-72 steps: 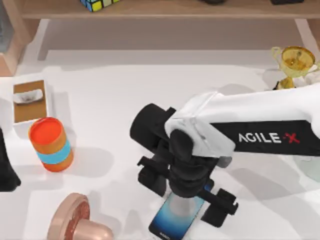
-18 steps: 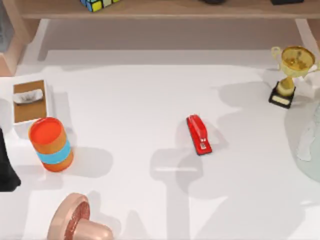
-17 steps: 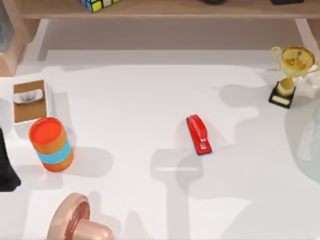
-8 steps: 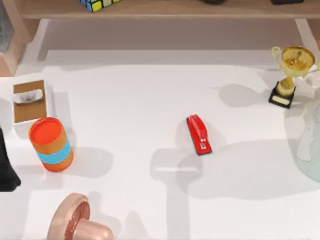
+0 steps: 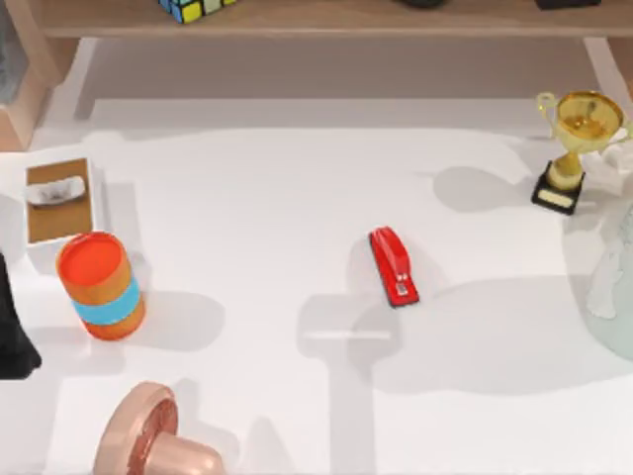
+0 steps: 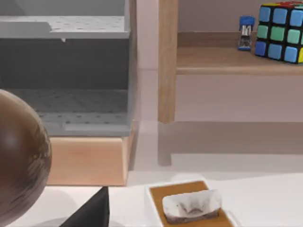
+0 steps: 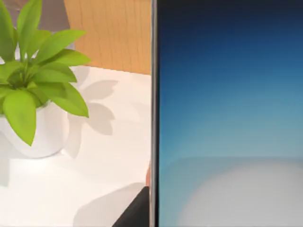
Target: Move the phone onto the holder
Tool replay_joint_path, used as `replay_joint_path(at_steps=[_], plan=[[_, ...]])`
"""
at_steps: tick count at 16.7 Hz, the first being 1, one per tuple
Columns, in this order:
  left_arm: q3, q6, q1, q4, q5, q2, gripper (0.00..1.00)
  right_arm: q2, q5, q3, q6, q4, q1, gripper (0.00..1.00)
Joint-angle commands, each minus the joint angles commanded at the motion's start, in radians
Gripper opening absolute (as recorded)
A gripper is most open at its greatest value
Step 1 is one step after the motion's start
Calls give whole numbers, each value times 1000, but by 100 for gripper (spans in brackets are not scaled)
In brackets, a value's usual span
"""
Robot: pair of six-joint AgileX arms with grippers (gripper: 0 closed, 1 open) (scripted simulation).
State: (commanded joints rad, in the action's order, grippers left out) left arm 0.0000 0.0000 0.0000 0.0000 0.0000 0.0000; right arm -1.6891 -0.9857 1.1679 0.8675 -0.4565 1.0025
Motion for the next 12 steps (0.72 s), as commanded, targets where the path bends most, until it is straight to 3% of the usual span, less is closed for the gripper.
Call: replay_joint_path(at_steps=[6, 12], plan=[[0, 0, 0, 0, 0, 0, 100, 73, 41, -6, -92, -23, 37, 0], [0, 0, 0, 0, 0, 0, 100, 15, 80, -33, -158, 155, -54, 0]])
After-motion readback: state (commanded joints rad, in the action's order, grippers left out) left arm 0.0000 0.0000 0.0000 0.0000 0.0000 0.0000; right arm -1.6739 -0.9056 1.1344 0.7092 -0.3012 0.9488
